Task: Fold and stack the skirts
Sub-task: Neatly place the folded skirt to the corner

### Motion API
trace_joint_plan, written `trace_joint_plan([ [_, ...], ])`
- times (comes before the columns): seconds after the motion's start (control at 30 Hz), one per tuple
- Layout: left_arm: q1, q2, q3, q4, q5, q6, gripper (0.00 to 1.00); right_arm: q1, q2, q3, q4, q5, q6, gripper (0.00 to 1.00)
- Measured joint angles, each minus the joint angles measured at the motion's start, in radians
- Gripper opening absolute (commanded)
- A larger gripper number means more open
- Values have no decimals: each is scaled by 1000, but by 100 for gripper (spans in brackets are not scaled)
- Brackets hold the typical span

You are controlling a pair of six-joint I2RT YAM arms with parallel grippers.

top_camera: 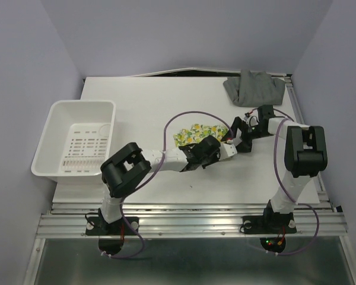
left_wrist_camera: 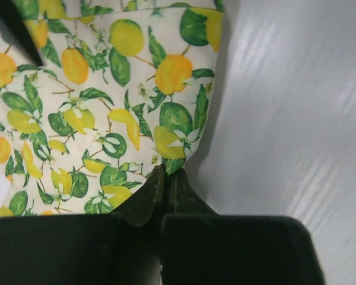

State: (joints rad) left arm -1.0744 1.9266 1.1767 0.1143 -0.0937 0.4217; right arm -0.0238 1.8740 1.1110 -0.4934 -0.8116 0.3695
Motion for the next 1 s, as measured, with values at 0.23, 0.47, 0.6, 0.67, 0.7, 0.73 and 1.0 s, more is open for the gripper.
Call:
trace_joint_plan([
  [0.23,159,-55,0,3,16,-32,0,-1,0,5,-54,0,-10,100],
  [0.47,163,-58,0,2,16,-39,0,-1,62,0,-24,-130,91,100],
  [0.6,156,-58,0,2,19,-39,0,4,63,-67,129,-203,214,100],
  [0.67,155,-58,0,2,19,-39,0,13,56,-90,211,-211,269,100],
  [0.7,155,-58,0,2,20,-39,0,21,56,-98,251,-214,300,100],
  [0.73,156,-58,0,2,20,-39,0,27,56,-101,278,-212,317,100],
  [1.0,160,-58,0,2,22,-39,0,59,88,-134,563,-175,491,99],
])
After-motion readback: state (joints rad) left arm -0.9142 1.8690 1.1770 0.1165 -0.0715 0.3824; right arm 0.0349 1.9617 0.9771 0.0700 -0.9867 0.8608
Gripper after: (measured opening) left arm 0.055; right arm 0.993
